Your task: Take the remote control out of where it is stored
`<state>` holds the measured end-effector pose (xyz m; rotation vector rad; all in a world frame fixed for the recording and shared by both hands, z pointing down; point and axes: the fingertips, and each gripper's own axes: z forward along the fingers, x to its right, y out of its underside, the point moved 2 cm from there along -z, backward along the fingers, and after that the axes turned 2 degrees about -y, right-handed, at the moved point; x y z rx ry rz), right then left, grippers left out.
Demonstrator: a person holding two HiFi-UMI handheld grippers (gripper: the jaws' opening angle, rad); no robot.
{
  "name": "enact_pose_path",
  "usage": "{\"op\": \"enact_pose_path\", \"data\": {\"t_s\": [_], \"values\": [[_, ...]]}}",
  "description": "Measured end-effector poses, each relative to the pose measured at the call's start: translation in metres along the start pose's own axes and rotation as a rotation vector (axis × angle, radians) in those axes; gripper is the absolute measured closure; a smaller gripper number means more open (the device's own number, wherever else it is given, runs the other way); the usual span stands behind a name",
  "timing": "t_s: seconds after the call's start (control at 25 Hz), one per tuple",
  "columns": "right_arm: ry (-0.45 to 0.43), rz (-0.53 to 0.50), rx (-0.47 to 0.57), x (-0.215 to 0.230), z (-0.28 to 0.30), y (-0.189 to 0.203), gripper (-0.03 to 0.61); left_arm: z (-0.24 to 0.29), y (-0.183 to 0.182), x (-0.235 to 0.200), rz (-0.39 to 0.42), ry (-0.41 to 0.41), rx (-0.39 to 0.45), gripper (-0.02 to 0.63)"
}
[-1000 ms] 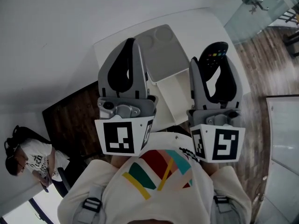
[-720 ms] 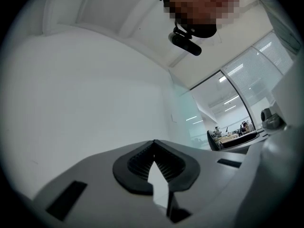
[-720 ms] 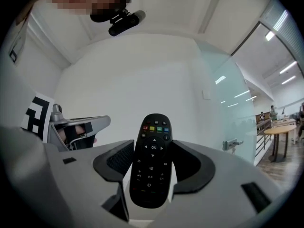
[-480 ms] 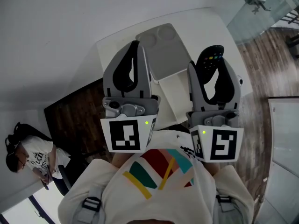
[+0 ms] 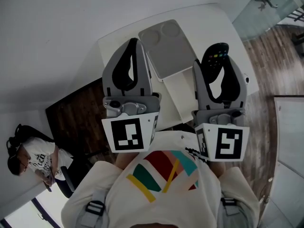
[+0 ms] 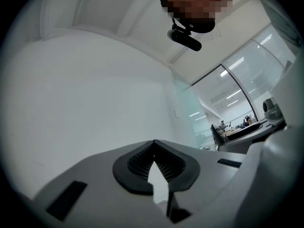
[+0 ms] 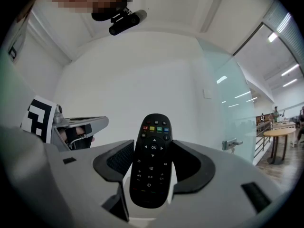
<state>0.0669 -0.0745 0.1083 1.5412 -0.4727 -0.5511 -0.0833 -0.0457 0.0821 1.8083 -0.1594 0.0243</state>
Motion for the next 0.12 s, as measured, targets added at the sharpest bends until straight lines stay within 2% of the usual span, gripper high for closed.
{"op": "enact_pose_path", "data": {"t_s": [0.12], "values": [[-0.001,0.024,-0.004,0.0011,-0.0001,0.0061,0.322,-0.0009,0.004,-0.0035,0.01,-0.012,0.001,0.607]]}}
